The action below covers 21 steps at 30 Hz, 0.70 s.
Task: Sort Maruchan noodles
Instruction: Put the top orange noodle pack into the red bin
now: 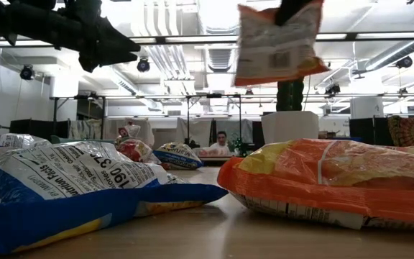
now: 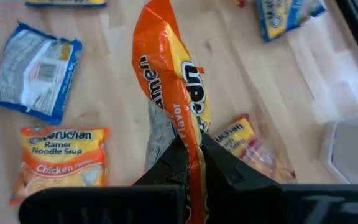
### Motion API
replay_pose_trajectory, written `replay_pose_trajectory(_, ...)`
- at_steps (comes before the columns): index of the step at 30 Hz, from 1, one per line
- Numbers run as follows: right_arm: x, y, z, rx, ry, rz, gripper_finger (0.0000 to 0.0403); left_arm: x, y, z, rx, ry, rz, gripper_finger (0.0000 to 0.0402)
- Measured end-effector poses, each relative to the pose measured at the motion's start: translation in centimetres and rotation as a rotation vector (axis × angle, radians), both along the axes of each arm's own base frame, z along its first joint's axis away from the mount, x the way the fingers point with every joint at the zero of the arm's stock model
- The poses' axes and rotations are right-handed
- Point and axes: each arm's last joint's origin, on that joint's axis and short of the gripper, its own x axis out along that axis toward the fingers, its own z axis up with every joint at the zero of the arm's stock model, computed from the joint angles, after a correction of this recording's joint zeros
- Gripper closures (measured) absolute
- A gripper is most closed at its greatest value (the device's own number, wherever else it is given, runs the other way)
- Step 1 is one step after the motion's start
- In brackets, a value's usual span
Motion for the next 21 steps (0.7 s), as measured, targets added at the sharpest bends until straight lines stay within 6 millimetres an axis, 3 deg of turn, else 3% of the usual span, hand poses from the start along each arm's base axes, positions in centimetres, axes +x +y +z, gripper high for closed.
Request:
replay_pose_trajectory(7, -4.5, -1.0, -0.6, 0.018, -0.127, -0.063, 0.0390, 0.0, 0.0, 0.0, -0.013, -0.007, 0.002, 0.0216)
replay_pose_trajectory(14, -7.2, -1.6, -1.4, 0.072, -0.259, -0.085, 0.0390, 0.0, 0.0, 0.0, -0.012, -0.009, 0.003, 0.0216)
replay_pose_trajectory(21, -9.2, -0.6, -1.6, 0.460, -0.149, 0.057, 0.0390, 0.0, 0.0, 0.1, -0.011, -0.021, 0.006, 0.0216)
